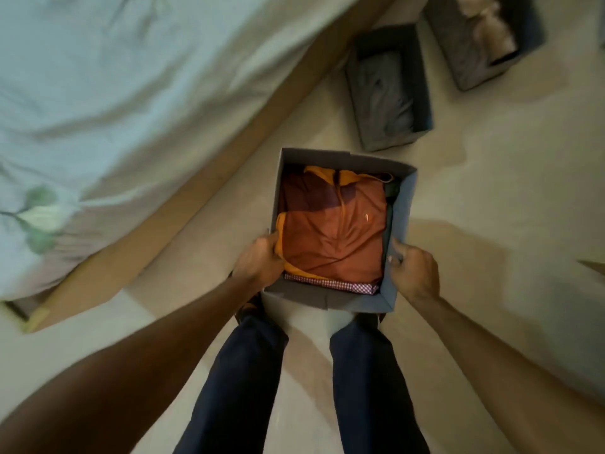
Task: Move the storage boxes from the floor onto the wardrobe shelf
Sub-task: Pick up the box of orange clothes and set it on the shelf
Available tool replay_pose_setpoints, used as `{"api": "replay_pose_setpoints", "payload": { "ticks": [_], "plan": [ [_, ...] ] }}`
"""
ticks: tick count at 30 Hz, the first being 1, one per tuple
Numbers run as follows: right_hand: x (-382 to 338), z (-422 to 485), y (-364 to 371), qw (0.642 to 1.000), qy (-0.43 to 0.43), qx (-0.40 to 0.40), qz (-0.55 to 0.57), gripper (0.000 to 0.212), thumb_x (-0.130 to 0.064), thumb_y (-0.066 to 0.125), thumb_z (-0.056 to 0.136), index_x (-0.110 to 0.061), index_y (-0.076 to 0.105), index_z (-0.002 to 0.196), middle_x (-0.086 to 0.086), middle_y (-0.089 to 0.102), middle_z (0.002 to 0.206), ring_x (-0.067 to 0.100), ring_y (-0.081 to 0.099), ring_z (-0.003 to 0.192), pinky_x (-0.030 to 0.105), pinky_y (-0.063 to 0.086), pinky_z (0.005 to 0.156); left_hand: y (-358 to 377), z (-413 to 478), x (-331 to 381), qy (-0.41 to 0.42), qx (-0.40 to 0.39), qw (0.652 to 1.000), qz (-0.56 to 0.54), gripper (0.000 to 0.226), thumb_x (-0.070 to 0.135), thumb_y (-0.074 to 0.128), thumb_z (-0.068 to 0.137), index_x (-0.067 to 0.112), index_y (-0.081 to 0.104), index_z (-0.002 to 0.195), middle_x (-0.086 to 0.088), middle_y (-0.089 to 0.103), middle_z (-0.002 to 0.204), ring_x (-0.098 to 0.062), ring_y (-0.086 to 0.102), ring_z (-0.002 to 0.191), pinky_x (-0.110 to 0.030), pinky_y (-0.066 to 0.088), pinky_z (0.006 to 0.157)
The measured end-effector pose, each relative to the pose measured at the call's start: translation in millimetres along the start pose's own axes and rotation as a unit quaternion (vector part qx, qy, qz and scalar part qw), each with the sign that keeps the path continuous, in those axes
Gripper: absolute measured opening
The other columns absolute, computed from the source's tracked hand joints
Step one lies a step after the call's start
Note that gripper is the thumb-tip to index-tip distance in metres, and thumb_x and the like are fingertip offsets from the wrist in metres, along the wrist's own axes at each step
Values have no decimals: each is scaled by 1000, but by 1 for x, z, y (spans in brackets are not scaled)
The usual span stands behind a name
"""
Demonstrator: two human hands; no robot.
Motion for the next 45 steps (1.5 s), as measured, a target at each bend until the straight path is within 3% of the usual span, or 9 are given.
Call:
{"api": "replay_pose_setpoints", "payload": {
  "ticks": [3, 6, 12, 15, 18, 25, 32, 41, 45],
  "plan": [
    [-7, -65, -72, 999, 29, 35, 20, 45, -4, 54, 87, -14, 57, 131, 18, 69, 111, 37, 67, 86, 34, 52, 70, -40, -68, 54, 24, -6, 1000, 10, 27, 28, 44, 97, 27, 59, 119, -1, 64, 108, -13, 57, 85, -26, 48, 71],
    [-19, -138, -158, 996, 44, 66, 40, 45, -3, 51, 87, -13, 57, 131, 17, 71, 106, 35, 67, 81, 28, 46, 65, -88, -153, 112, 41, -3, 999, 32, 29, 37, 43, 98, 29, 58, 121, 3, 59, 102, -13, 58, 84, -29, 51, 73],
    [-33, -255, -288, 988, -2, 124, 90, 45, -2, 50, 90, -9, 52, 135, 10, 61, 131, 28, 64, 108, 33, 52, 90, -155, -279, 198, 64, 23, 996, 62, 27, 35, 52, 95, 31, 60, 121, 7, 64, 91, 0, 54, 67, -11, 36, 53],
    [-19, -288, -343, 980, -25, 166, 109, 43, -5, 49, 93, -9, 52, 135, 10, 63, 128, 27, 66, 104, 33, 54, 87, -174, -326, 251, 97, 54, 991, 75, 32, 25, 54, 94, 27, 61, 124, 7, 63, 88, 0, 53, 65, -14, 37, 55],
    [5, -302, -386, 972, -32, 201, 120, 43, -2, 50, 91, -7, 53, 134, 12, 63, 127, 28, 67, 103, 28, 51, 85, -174, -352, 296, 138, 78, 984, 85, 38, 18, 53, 92, 26, 60, 128, -2, 70, 103, -9, 54, 75, -23, 40, 66],
    [58, -285, -472, 958, -19, 253, 135, 42, -5, 48, 94, -8, 50, 137, 10, 58, 134, 27, 64, 110, 28, 51, 88, -163, -340, 402, 165, 115, 977, 73, 55, 2, 50, 87, 28, 54, 135, -7, 67, 120, -11, 51, 87, -26, 44, 76],
    [90, -235, -551, 940, 18, 300, 158, 43, -3, 46, 94, -9, 50, 137, 9, 57, 135, 26, 62, 114, 33, 53, 93, -167, -301, 514, 217, 136, 963, 78, 60, 2, 53, 83, 28, 53, 137, -8, 65, 126, -26, 62, 107, -35, 50, 88],
    [141, -122, -669, 920, 94, 342, 167, 44, -3, 46, 93, -10, 51, 136, 10, 60, 132, 28, 65, 106, 25, 50, 83, -174, -195, 699, 259, 101, 958, 75, 60, 4, 55, 82, 30, 53, 136, -4, 63, 130, -19, 61, 106, -34, 50, 90],
    [168, -82, -718, 903, 132, 361, 193, 44, -5, 46, 92, -12, 52, 136, 10, 65, 126, 27, 68, 92, 23, 48, 72, -181, -158, 788, 287, 83, 949, 103, 61, 4, 56, 80, 31, 55, 135, -3, 66, 127, -21, 64, 106, -30, 49, 85]
  ]
}}
Point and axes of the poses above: each hand's wrist, its own z-axis towards the middle knuckle, its own y-axis out of the palm, x = y × z, the point moved 8 cm from there along z, towards the middle knuckle
